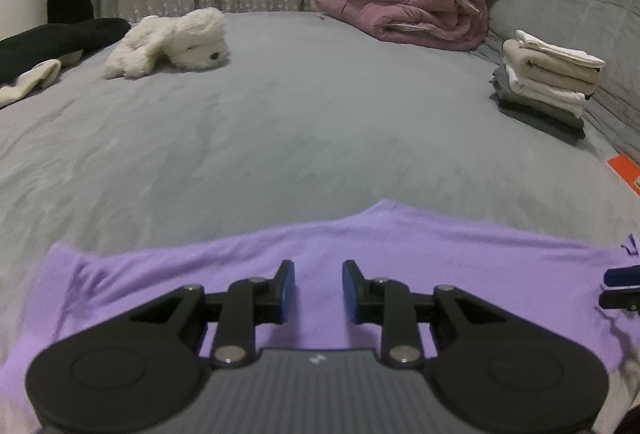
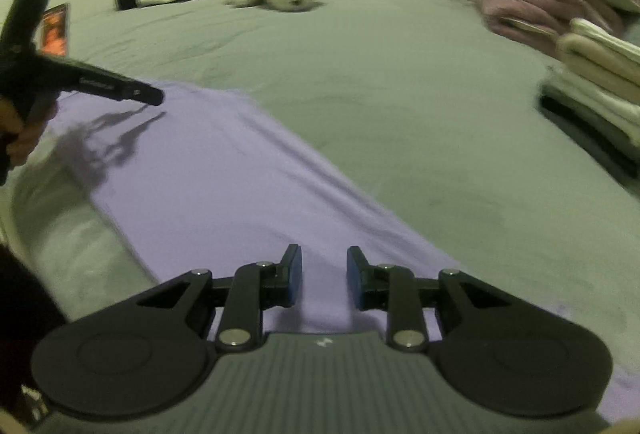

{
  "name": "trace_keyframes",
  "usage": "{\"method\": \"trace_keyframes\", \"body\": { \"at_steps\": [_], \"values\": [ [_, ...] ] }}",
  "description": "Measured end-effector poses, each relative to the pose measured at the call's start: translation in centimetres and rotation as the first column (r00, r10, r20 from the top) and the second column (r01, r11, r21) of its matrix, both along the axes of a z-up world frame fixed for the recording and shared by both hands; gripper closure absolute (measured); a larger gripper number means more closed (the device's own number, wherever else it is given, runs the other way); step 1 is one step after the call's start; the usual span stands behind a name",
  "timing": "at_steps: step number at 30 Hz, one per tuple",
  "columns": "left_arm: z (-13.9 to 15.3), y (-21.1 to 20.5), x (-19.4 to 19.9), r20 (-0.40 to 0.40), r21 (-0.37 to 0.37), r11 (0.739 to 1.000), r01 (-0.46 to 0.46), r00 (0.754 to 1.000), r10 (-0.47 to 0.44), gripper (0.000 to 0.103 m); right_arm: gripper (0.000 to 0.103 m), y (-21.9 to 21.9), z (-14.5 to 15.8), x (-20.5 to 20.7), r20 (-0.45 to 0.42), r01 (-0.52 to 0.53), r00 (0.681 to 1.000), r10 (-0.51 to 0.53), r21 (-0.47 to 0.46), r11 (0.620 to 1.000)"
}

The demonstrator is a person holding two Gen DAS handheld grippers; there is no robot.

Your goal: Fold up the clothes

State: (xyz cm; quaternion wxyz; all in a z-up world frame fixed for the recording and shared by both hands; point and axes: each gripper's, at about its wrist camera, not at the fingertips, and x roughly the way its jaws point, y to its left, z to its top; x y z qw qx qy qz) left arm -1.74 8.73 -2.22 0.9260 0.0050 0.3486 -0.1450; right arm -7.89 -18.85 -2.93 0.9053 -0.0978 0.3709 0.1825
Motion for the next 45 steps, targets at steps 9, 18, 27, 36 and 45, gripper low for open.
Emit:
{"method": "trace_keyframes", "body": {
  "at_steps": [9,18,27,36,45],
  "values": [
    [0.6,5.1,-3.8,0.014,-0.026,0.995,-0.092,0.996,0.092,0.077,0.074,5.1,-0.1,-0.6,0.000,-0.194,0.981,0.195,0.059,0.979],
    [0.8,10.3,-6.1,-0.019,-0.077,0.965,-0.252,0.968,0.251,0.077,0.078,10.3,0.3,-1.0,0.027,-0.360,0.933,0.359,0.077,0.930],
    [0.8,13.7,-7.7,-0.038,-0.102,0.931,-0.350,0.937,0.348,0.077,0.088,13.2,-0.3,0.6,0.005,-0.379,0.925,0.380,0.096,0.920],
    [-0.3,16.0,-7.2,-0.095,-0.177,0.885,-0.430,0.903,0.420,0.078,0.100,15.0,-1.3,1.3,0.005,-0.386,0.922,0.386,0.030,0.922],
    [0.7,16.5,-7.6,-0.079,-0.246,0.876,-0.414,0.910,0.408,0.076,0.103,14.8,-0.8,1.0,0.009,-0.394,0.919,0.394,0.035,0.918]
  ]
}}
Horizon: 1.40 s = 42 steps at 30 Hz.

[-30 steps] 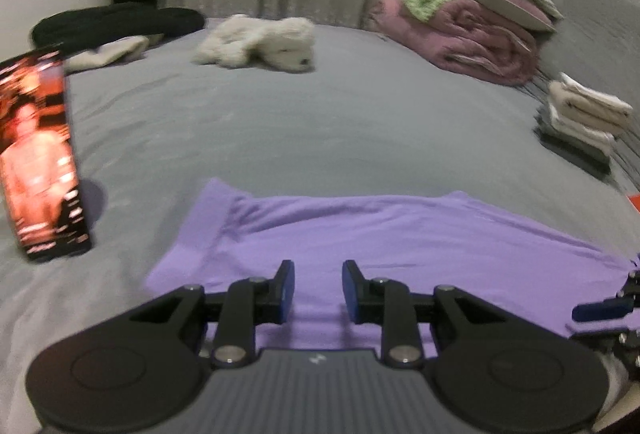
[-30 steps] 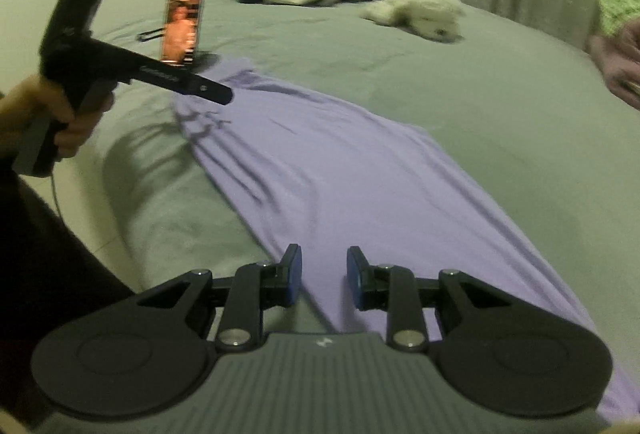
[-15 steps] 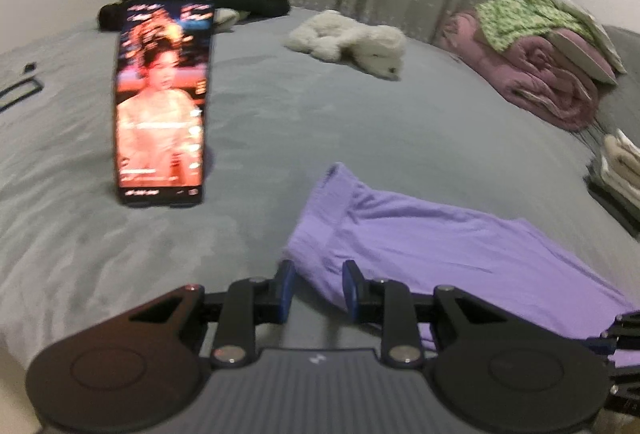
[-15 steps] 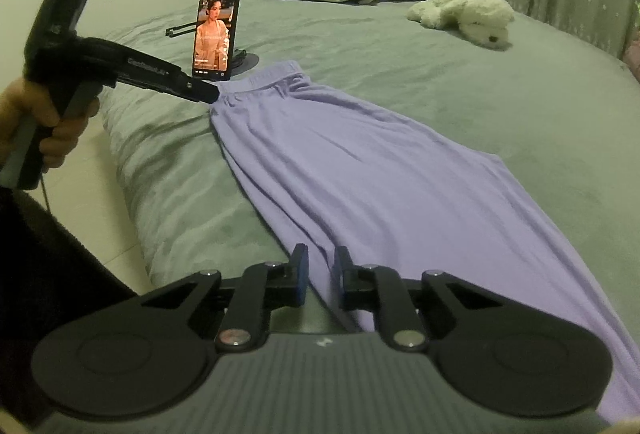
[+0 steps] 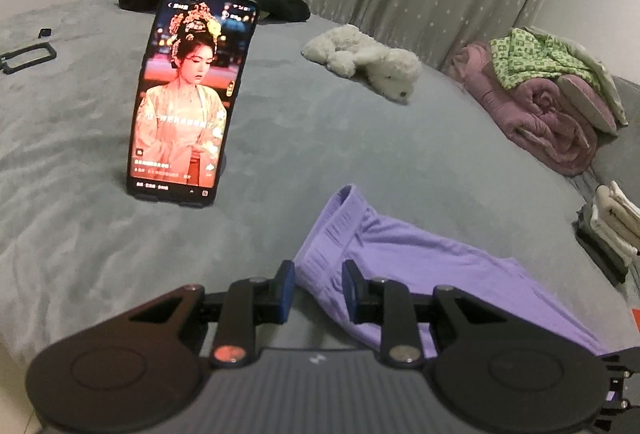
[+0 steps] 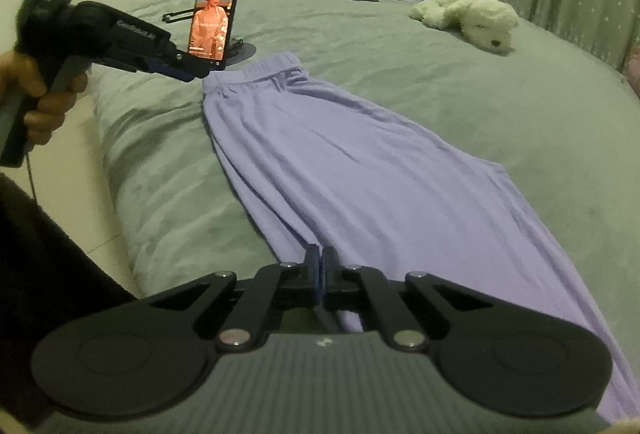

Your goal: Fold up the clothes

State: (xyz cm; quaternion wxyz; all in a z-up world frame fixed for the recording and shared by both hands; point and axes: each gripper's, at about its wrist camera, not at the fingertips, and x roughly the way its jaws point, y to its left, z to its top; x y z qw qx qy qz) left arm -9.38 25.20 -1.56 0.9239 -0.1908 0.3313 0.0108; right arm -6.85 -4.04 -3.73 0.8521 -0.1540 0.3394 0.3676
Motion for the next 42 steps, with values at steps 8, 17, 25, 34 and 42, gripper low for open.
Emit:
{"method": "trace_keyframes", "body": {
  "at_steps": [8,17,25,34,42],
  "values": [
    [-0.6,-0.9,0.9,-0.014,0.053,0.998,-0.031,0.999,0.032,0.091,0.103,0.1,0.3,-0.8,-0.012,-0.056,0.998,0.056,0.011,0.998],
    [-0.5,-1.2,0.9,0.007,0.096,0.994,-0.055,0.998,0.055,0.099,0.103,-0.5,1.0,-0.5,-0.022,-0.056,0.998,0.057,0.041,0.998],
    [-1.2,-1.2,1.5,-0.048,0.129,0.989,-0.067,0.996,0.074,0.098,0.103,-0.2,0.4,-0.4,-0.052,-0.064,0.996,0.066,0.037,0.997],
    [0.1,-1.8,0.8,-0.019,0.150,0.984,-0.092,0.995,0.096,0.070,0.089,-0.3,0.2,-0.8,-0.063,-0.063,0.996,0.065,0.034,0.997],
    [1.4,-4.0,0.8,0.029,0.168,0.982,-0.086,0.996,0.082,0.060,0.084,-2.3,0.8,-1.1,-0.042,0.011,0.999,-0.009,0.043,0.999]
  ]
}}
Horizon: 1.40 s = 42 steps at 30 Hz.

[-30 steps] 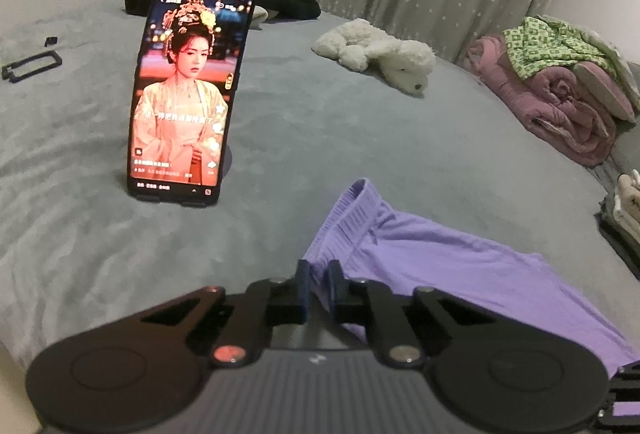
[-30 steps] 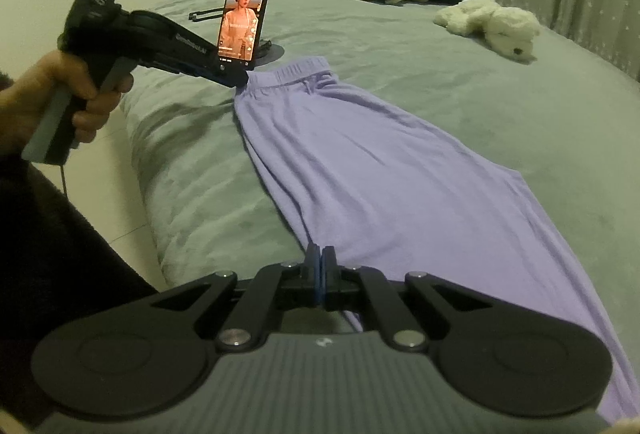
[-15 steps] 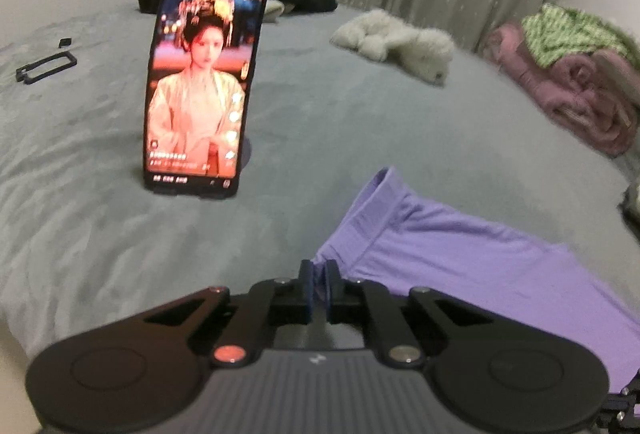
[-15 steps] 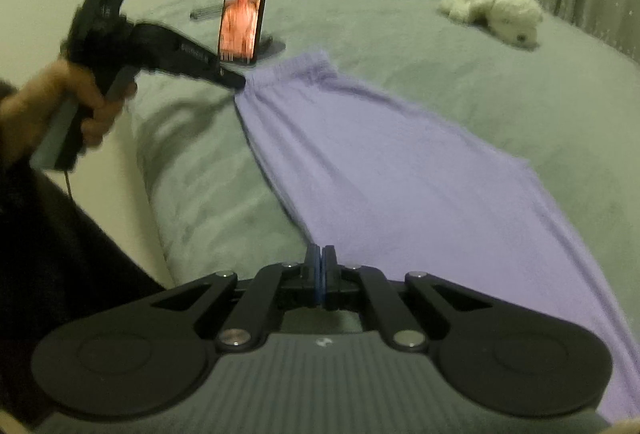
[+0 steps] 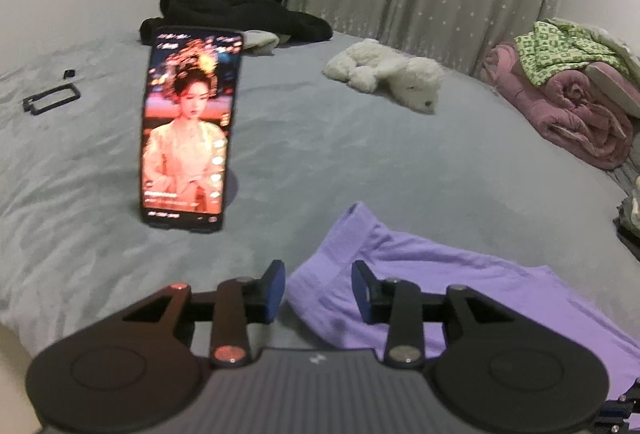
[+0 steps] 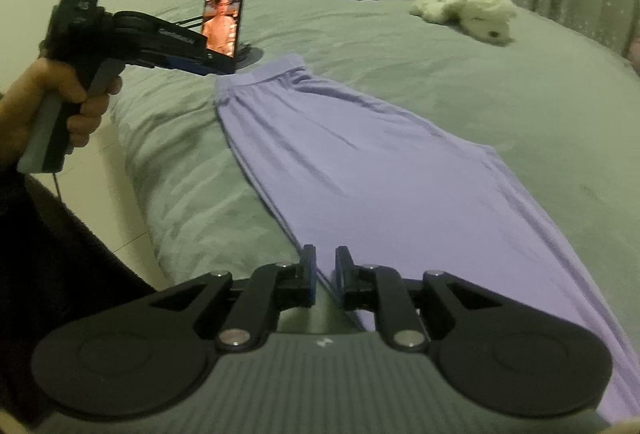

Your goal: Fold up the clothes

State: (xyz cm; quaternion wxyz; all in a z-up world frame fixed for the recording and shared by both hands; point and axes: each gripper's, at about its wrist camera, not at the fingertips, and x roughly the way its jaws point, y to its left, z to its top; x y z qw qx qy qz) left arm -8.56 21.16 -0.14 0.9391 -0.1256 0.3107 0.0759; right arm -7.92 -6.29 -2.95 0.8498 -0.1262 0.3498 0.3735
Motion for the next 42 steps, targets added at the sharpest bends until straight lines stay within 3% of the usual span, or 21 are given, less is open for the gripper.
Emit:
{"method": "trace_keyframes", "body": {
  "at_steps": [2,10,21,29,42],
  "values": [
    [0.3,-1.0,0.2,0.006,0.009,1.000,0.021,1.000,-0.022,0.056,0.066,-0.7,0.2,-0.1,0.014,0.023,1.000,-0.023,0.005,1.000],
    [0.7,-6.6,2.0,0.011,0.038,0.984,0.174,0.985,-0.175,0.043,0.065,-4.4,0.3,0.2,0.020,0.144,0.989,-0.144,-0.005,0.990],
    [0.8,-15.4,3.6,0.009,0.035,0.923,0.383,0.923,-0.384,0.011,0.050,-9.2,0.0,-0.4,0.028,0.273,0.962,-0.273,-0.011,0.962],
    [-0.1,-20.3,3.6,-0.027,0.073,0.876,0.477,0.879,-0.476,0.006,0.045,-12.8,0.0,-0.9,0.031,0.357,0.934,-0.357,-0.001,0.934],
    [-0.9,-25.5,3.4,-0.041,0.072,0.824,0.562,0.827,-0.561,0.005,0.044,-17.6,-0.5,-1.4,0.021,0.472,0.881,-0.472,0.001,0.881]
  ]
}}
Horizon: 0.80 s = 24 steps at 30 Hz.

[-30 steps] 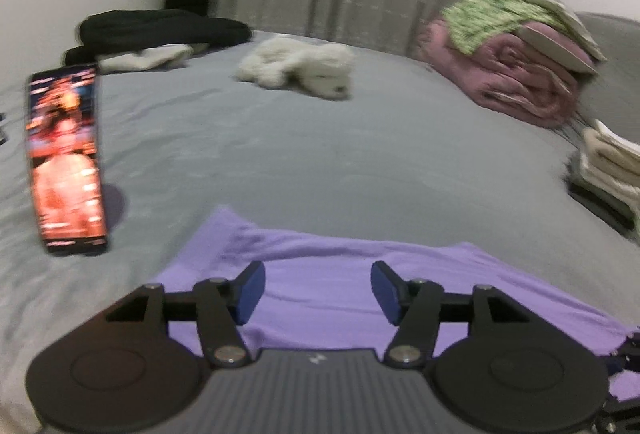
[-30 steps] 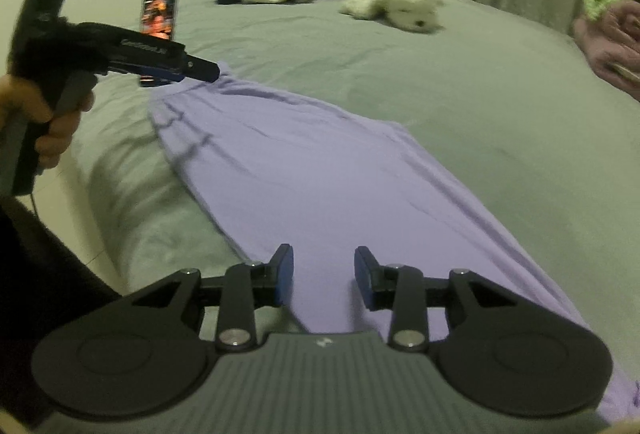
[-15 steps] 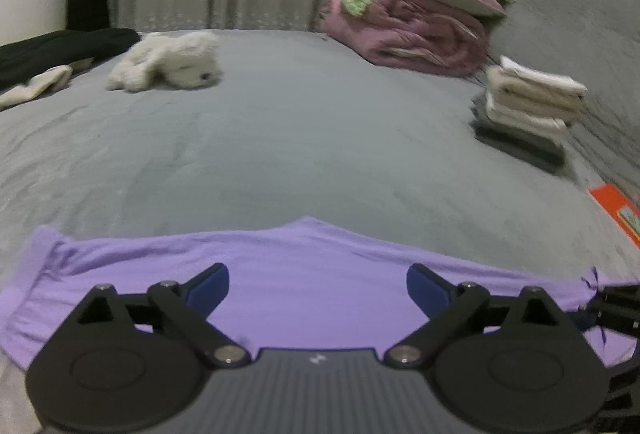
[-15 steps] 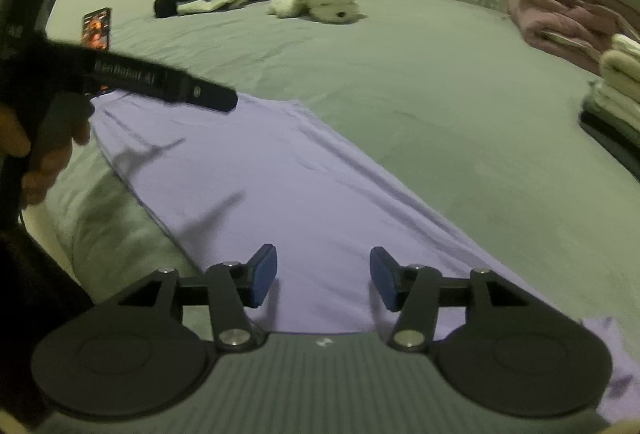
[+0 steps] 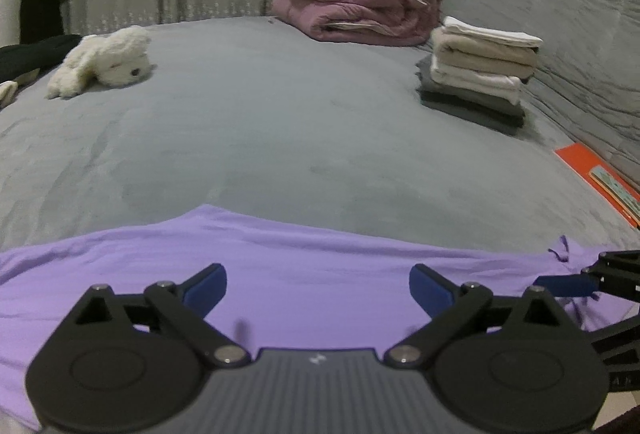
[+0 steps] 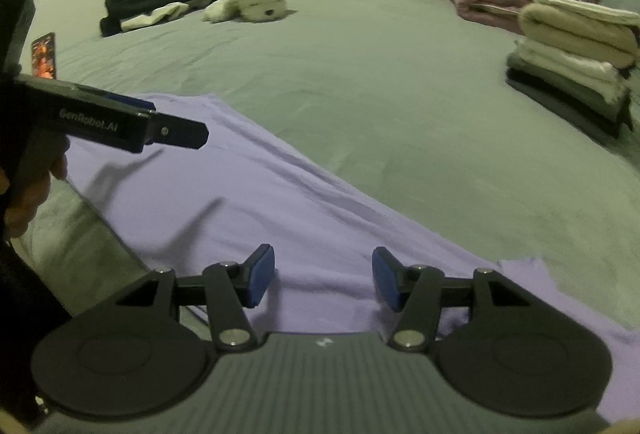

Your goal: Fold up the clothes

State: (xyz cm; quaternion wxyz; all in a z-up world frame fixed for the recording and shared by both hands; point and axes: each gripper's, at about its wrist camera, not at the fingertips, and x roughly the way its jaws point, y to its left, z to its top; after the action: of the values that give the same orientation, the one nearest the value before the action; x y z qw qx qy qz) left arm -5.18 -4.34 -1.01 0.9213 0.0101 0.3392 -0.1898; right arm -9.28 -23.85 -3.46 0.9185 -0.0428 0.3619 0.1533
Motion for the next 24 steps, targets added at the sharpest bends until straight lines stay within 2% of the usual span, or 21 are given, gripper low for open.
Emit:
{"method": "trace_keyframes", "body": {
  "at_steps": [5,15,20,24],
  "values": [
    [0.0,-2.0,-0.5,0.025,-0.024,0.999,0.048,0.999,-0.047,0.004,0.044,-1.8,0.1,-0.4,0.011,0.043,0.999,-0.043,0.009,0.999],
    [-0.7,-5.9,-1.3,0.032,-0.010,0.988,0.154,0.988,-0.154,0.003,0.042,-5.3,0.7,-1.0,0.034,0.140,0.989,-0.141,0.037,0.989],
    [-1.2,-7.0,-2.1,0.040,-0.010,0.979,0.201,0.979,-0.201,0.003,0.042,-8.4,1.3,-1.4,0.044,0.220,0.974,-0.223,0.074,0.973],
    [-1.4,-7.8,-2.8,0.046,-0.011,0.971,0.241,0.970,-0.240,0.003,0.042,-11.4,1.6,-2.2,0.044,0.307,0.949,-0.313,0.109,0.946]
  ]
}}
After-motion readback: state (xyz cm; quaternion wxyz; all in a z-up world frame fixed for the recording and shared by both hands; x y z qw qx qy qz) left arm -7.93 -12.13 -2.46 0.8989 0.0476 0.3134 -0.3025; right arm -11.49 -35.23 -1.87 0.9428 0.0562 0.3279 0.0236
